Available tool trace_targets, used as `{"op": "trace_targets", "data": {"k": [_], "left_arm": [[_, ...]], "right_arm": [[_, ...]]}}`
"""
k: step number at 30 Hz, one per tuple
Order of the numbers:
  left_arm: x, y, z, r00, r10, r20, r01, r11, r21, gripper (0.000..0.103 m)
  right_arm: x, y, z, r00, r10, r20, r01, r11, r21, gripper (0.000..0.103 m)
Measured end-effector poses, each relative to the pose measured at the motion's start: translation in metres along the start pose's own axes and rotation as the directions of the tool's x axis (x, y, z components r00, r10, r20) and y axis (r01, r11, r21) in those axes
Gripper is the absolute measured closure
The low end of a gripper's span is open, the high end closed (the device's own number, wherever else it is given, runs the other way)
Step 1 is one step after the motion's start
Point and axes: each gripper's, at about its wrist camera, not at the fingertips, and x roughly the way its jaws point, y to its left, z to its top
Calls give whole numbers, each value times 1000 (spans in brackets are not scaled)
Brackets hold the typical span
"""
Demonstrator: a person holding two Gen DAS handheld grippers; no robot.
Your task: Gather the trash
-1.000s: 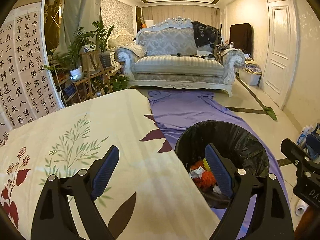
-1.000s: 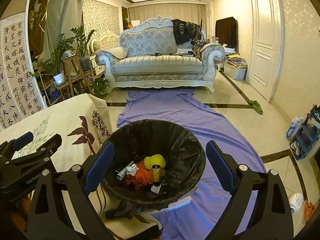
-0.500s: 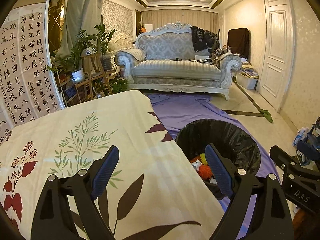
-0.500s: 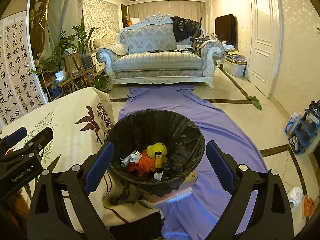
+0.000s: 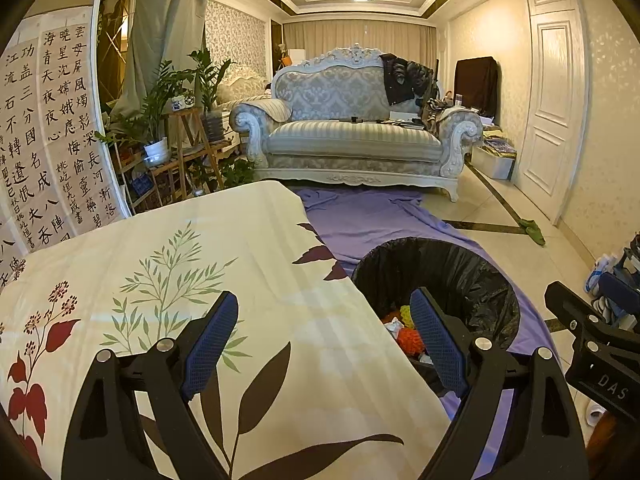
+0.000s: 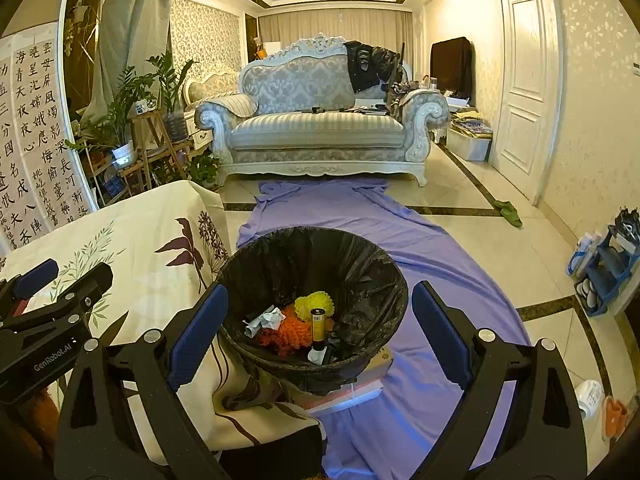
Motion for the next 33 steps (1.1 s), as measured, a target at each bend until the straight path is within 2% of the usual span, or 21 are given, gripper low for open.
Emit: {"op": "trace_targets", "data": {"k": [33], "left_arm": [[4, -3, -3, 1000, -5, -12, 5, 1000, -4, 18]], "right_arm": [[1, -3, 5, 1000, -1, -6, 1, 1000, 1, 12]]}}
